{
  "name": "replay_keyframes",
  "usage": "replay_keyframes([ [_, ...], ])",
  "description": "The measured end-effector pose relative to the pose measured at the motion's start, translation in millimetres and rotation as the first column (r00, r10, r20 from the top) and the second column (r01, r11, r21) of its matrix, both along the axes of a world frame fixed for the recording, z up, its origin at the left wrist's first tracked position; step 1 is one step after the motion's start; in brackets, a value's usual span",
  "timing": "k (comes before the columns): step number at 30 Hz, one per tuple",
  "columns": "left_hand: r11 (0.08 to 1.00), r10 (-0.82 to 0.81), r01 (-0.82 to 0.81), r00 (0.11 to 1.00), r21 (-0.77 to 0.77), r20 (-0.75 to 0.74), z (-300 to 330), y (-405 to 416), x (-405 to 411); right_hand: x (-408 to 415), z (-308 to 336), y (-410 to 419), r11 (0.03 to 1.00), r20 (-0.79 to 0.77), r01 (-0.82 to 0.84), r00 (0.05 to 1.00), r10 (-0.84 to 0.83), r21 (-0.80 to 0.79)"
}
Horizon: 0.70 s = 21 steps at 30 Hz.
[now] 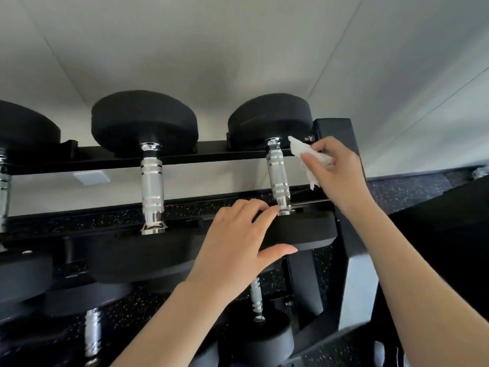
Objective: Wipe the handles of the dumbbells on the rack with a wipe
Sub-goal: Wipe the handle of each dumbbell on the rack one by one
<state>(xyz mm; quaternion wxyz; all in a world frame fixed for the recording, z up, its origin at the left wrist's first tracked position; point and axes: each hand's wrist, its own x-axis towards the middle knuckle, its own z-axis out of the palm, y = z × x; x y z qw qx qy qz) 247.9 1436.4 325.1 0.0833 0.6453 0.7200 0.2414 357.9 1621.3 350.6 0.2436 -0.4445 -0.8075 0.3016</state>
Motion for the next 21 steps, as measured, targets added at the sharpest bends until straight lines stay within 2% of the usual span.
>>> replay_keyframes([
  [4, 0.997, 0.063, -0.059, 0.994, -0.041, 0.095, -7.7, 10.9, 18.4, -23.6, -16.8, 25.4, 0.987, 0.002, -0.158, 0.987, 0.158, 0.034],
  [7, 0.994, 0.109, -0.105, 0.986, -0.041, 0.126, -10.0, 9.7, 23.1, -32.6, -28.7, 30.8, 0.977, -0.006, -0.198, 0.980, 0.200, 0.081],
  [11, 0.985, 0.170, -0.163, 0.969, -0.055, 0.178, -9.9, 7.2, 28.7, -36.6, -40.4, 29.8, 0.981, -0.067, -0.173, 0.982, 0.179, 0.092],
  [17, 0.977, 0.211, -0.201, 0.947, -0.066, 0.243, -13.0, 4.5, 33.8, -42.9, -38.8, 26.5, 0.998, -0.145, -0.051, 0.988, 0.054, 0.026],
  [21, 0.973, 0.230, -0.223, 0.934, -0.055, 0.274, -13.9, 3.8, 36.9, -47.3, -33.6, 27.3, 0.994, -0.166, -0.026, 0.986, 0.008, -0.108],
])
